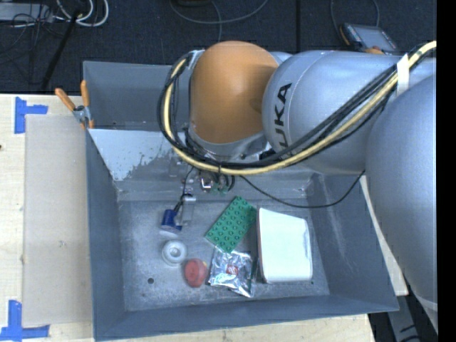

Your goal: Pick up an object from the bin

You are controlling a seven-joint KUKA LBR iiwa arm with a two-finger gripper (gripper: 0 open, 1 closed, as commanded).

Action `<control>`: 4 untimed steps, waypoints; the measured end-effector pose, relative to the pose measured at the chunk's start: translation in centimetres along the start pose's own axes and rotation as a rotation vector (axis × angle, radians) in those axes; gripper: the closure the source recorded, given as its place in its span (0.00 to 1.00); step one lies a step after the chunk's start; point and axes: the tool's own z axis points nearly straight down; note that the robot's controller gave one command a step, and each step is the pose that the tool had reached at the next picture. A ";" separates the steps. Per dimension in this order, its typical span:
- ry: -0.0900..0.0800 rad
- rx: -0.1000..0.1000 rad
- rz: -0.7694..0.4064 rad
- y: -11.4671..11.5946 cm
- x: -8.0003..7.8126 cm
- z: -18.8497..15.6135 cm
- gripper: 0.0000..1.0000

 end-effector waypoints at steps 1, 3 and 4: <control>0.005 0.005 -0.049 -4.3 -1.0 6.8 0.00; -0.005 0.000 -0.386 0.6 -0.4 13.6 0.00; -0.003 -0.001 -0.312 -2.6 0.3 13.7 0.00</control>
Offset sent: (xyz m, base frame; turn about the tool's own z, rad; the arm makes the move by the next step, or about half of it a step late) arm 0.0097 -0.0400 -0.0635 -0.0524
